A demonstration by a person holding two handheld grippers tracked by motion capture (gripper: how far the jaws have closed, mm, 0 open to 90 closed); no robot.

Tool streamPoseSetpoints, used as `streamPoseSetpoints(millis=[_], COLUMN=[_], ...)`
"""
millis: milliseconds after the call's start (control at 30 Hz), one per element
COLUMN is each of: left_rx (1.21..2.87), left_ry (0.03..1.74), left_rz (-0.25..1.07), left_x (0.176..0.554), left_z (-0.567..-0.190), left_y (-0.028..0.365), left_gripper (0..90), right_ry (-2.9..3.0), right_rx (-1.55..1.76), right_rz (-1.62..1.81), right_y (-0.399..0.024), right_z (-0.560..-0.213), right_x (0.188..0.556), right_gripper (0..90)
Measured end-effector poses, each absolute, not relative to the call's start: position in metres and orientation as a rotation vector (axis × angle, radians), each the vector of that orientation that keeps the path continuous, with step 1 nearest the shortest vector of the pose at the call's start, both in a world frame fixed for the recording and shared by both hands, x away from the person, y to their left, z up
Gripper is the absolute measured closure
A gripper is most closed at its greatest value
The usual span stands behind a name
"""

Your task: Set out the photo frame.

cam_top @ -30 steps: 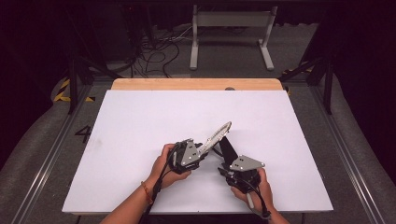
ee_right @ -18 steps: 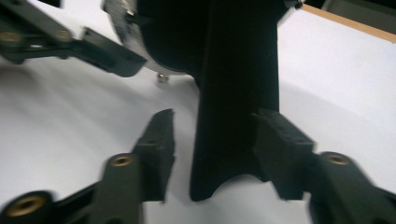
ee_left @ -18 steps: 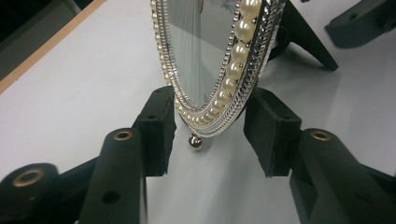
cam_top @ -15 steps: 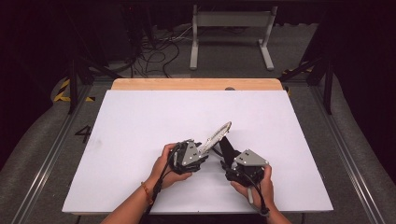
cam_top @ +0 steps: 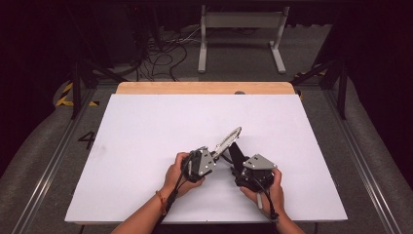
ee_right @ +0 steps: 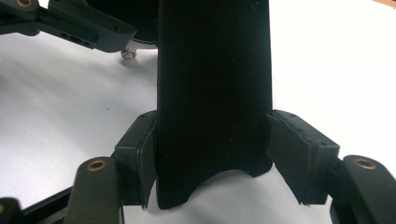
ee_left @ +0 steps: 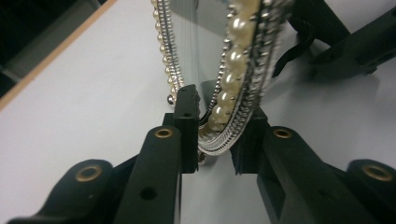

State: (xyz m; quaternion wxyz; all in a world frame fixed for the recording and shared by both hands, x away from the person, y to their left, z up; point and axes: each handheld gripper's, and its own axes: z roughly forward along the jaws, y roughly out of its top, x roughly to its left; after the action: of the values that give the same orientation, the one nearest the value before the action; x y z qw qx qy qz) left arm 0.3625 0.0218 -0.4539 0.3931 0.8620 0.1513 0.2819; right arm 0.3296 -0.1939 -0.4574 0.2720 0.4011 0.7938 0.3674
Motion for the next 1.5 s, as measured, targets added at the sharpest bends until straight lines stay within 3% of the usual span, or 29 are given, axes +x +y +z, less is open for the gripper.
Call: streamPoseSetpoints(millis=[633,1200,1300,1400,1500], left_rx=[2.207,2.157,2.138,2.124,2.138], left_ry=[0.355,0.308,0.3,0.307,0.307], left_rz=[0.767,0.677,0.652,0.652,0.601], left_x=[0.345,0.336,0.334,0.334,0.339], left_z=[-0.451,-0.442,-0.439,-0.438,-0.443], left_y=[0.02,0.03,0.034,0.033,0.031], left_gripper=[77.5,74.4,70.8,58.8,61.8], right_ry=[2.175,2.201,2.187,2.175,2.181], right_rx=[1.085,1.071,1.073,1.056,1.064], right_rz=[0.994,0.996,1.015,1.017,1.012], right_y=[-0.205,-0.21,-0.209,-0.207,-0.206], right_z=[-0.456,-0.453,-0.452,-0.451,-0.453], right_x=[0.334,0.334,0.334,0.332,0.332], right_gripper=[37.1,36.3,36.3,36.4,36.4])
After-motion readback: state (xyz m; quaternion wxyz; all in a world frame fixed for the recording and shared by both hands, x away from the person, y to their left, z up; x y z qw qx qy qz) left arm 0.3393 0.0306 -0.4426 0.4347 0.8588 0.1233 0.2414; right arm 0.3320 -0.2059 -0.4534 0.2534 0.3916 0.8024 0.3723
